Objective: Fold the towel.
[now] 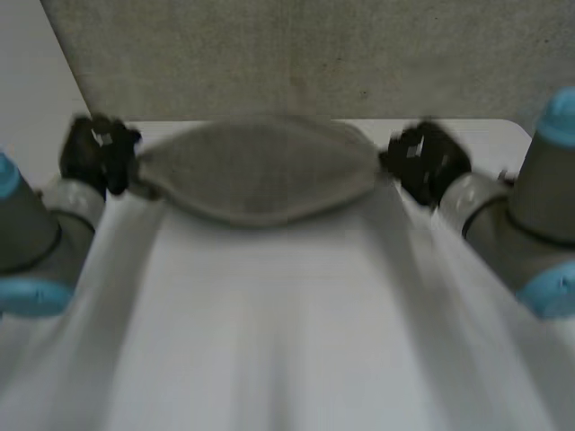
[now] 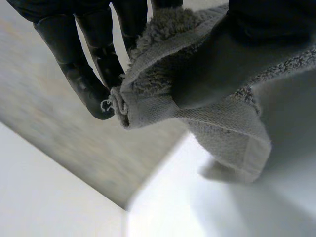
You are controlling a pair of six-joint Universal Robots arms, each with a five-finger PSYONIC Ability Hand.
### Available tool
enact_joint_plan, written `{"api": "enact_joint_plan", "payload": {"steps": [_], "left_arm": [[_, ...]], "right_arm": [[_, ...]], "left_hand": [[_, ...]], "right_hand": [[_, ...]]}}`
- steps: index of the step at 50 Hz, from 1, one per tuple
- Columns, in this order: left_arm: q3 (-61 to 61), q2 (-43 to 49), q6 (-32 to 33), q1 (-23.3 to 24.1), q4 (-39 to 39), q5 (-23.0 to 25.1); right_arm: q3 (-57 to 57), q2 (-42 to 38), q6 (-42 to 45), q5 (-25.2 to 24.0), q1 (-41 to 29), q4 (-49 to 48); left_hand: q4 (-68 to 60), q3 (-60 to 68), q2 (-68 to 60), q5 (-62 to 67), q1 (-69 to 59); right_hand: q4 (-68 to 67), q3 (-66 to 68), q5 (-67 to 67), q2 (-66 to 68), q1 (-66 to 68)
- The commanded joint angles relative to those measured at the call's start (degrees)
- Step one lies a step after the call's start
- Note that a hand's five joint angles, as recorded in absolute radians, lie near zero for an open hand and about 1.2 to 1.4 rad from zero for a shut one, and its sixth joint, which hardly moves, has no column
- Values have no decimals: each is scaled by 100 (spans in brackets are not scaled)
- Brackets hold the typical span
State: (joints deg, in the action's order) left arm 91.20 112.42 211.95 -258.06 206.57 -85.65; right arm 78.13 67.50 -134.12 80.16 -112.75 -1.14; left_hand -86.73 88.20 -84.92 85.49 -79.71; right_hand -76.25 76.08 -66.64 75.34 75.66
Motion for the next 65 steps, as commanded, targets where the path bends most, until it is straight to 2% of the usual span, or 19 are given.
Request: {"api": "enact_joint_plan", "payload": {"steps": [1, 9, 13, 14, 15, 17, 23, 37, 45, 65], "left_arm": [[1723, 131, 345, -130, 911, 619], [2709, -53, 1373, -104, 1070, 725], [2815, -159, 1463, -113, 1035, 716], [2842, -168, 1454, -113, 1017, 708], [2842, -168, 1454, -113, 1017, 708], [2886, -177, 1454, -78, 1008, 708], [2965, -186, 1454, -7, 1008, 699], [3088, -256, 1401, 28, 1123, 672], [3079, -256, 1033, 212, 1518, 672], [3132, -151, 1015, 397, 2072, 681]], "right_arm": [[1676, 8, 184, -132, 16, -525], [2610, 606, 114, -97, 51, -1019], [2812, 799, -9, -114, 253, -1107], [2813, 800, -9, -114, 253, -1107], [2830, 808, -53, -123, 279, -1125], [2839, 817, -88, -123, 288, -1151], [2848, 817, -220, -132, 332, -1213], [2953, 800, -255, -132, 359, -1353], [2971, 791, -264, -132, 359, -1362], [3006, 738, -255, -158, 350, -1371]], "left_hand": [[673, -820, 492, -1549, -29], [673, -820, 492, -1549, -29], [1024, -1171, 843, -1900, 322], [1989, -2137, 1809, -2866, 1288], [1999, -2147, 1819, -2876, 1297], [4192, -4340, 4012, -5069, 3490], [5160, -5308, 4979, -6037, 4458], [5246, -5394, 5065, -6123, 4544], [5128, -5276, 4948, -6005, 4426], [5666, -5814, 5486, -6543, 4964]], "right_hand": [[-375, 392, -336, 466, 434], [-375, 392, -336, 466, 434], [-375, 392, -336, 466, 434], [-375, 392, -336, 466, 434], [-375, 392, -336, 466, 434], [-375, 392, -336, 466, 434], [-375, 392, -336, 466, 434], [-375, 392, -336, 466, 434], [-375, 392, -336, 466, 434], [-375, 392, -336, 466, 434]]}}
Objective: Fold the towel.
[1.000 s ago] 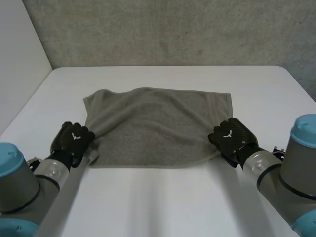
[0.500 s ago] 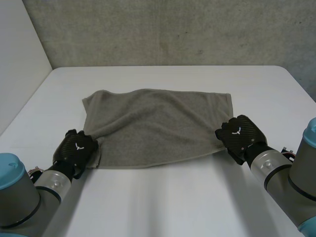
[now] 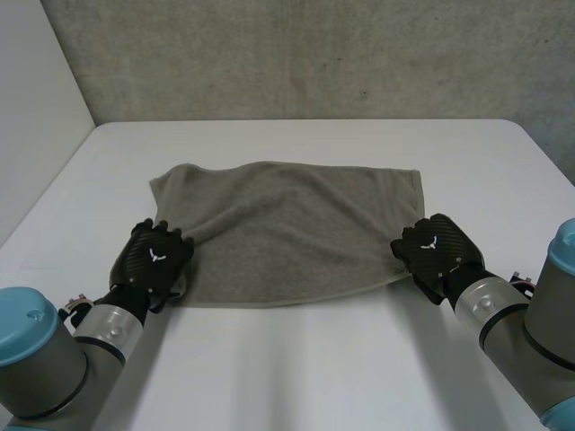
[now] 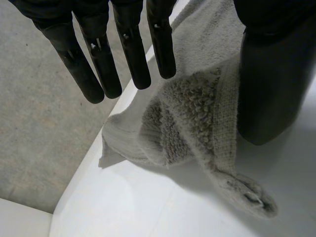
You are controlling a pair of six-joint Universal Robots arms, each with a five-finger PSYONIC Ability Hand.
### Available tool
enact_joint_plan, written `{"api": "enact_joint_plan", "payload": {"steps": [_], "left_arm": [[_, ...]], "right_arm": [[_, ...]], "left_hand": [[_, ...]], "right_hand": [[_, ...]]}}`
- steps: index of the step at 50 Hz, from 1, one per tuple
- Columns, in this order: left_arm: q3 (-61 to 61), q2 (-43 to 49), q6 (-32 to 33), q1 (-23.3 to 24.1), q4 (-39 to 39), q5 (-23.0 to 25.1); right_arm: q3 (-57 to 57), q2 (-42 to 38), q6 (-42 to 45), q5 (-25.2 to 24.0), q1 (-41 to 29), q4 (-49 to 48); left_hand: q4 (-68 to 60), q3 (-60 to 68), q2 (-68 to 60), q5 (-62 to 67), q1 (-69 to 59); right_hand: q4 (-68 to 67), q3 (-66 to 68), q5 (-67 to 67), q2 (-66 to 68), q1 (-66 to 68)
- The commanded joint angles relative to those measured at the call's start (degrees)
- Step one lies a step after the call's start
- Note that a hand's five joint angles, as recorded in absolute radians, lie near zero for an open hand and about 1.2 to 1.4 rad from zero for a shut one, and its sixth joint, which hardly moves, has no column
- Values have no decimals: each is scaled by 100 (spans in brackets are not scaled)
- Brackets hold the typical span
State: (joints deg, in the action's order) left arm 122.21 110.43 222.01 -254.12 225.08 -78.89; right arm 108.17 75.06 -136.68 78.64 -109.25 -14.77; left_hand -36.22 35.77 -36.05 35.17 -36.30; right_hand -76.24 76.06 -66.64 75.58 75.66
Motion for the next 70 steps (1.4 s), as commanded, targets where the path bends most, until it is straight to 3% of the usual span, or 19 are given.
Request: {"api": "enact_joint_plan", "payload": {"steps": [1, 10, 12, 13, 15, 21, 27, 31, 38, 41, 43, 46, 48, 53, 60, 68, 70], "left_arm": [[31, 57, 17, 3, 238, 6], [4, 181, 44, -23, 239, 50], [-31, 233, 53, -23, 239, 58], [-31, 233, 53, -23, 239, 58], [-66, 225, 53, -14, 239, 85], [-84, 66, 17, -67, 239, 76], [-92, -909, -9, -375, 203, -3], [-66, -1549, -105, -752, 125, 23], [-75, -2131, -317, -832, -719, 93], [-75, -2333, -317, -841, -1326, 260], [-40, -2482, -308, -972, -1894, 663], [-31, -2553, -290, -1104, -2187, 884], [-83, -2614, -273, -1402, -2764, 1322], [-302, -2597, -255, -1850, -3337, 1762], [-672, -2131, -237, -1913, -3303, 1834], [-1499, -883, -255, -1790, -2846, 1790], [-1997, -306, -264, -1571, -2645, 1755]], "right_arm": [[3, -18, 1, -7, 0, -9], [3, -27, 10, 19, 8, -88], [3, -27, 2, 37, 9, -105], [3, -27, 1, 37, 9, -105], [-6, -27, 1, 63, 61, -123], [-172, 95, -112, 247, 324, -219], [-472, 720, -324, 345, 580, 9], [-761, 1019, -53, 47, 781, 981], [-999, 1326, 1018, -604, 1160, 3029], [-1026, 1379, 1214, -675, 1195, 3322], [-1139, 1502, 1468, -780, 1300, 3681], [-1332, 1774, 1461, -876, 1397, 3823], [-1412, 1827, 1426, -947, 1415, 3841], [-1640, 1828, 1381, -1123, 1476, 3858], [-1957, 1300, 1373, -1158, 1441, 3815], [-3003, -27, 1109, -974, 1142, 3788], [-3711, -709, 907, -668, 915, 3823]], "left_hand": [[599, -554, 582, -1494, 607], [-242, 287, -260, -652, -234], [-1795, 1841, -1813, 901, -1787], [-1806, 1852, -1824, 912, -1798], [-4366, 4411, -4384, 3472, -4358], [-4378, 4423, -4395, 3483, -4370], [-4378, 4423, -4395, 3483, -4370], [-4378, 4423, -4395, 3483, -4370], [-4378, 4423, -4395, 3483, -4370], [-4378, 4423, -4395, 3483, -4370], [-4378, 4423, -4395, 3483, -4370], [-4378, 4423, -4395, 3483, -4370], [-4378, 4423, -4395, 3483, -4370], [-4378, 4423, -4395, 3483, -4370], [-4378, 4423, -4395, 3483, -4370], [-4378, 4423, -4395, 3483, -4370], [-4378, 4423, -4395, 3483, -4370]], "right_hand": [[-376, 394, -336, 442, 434], [-376, 394, -336, 442, 434], [-376, 394, -336, 442, 434], [-376, 394, -336, 442, 434], [-376, 394, -336, 442, 434], [-376, 394, -336, 442, 434], [-376, 394, -336, 442, 434], [-376, 394, -336, 442, 434], [-376, 394, -336, 442, 434], [-376, 394, -336, 442, 434], [-376, 394, -336, 442, 434], [-376, 394, -336, 442, 434], [-376, 394, -336, 442, 434], [-376, 394, -336, 442, 434], [-376, 394, -336, 442, 434], [-376, 394, -336, 442, 434], [-376, 394, -336, 442, 434]]}}
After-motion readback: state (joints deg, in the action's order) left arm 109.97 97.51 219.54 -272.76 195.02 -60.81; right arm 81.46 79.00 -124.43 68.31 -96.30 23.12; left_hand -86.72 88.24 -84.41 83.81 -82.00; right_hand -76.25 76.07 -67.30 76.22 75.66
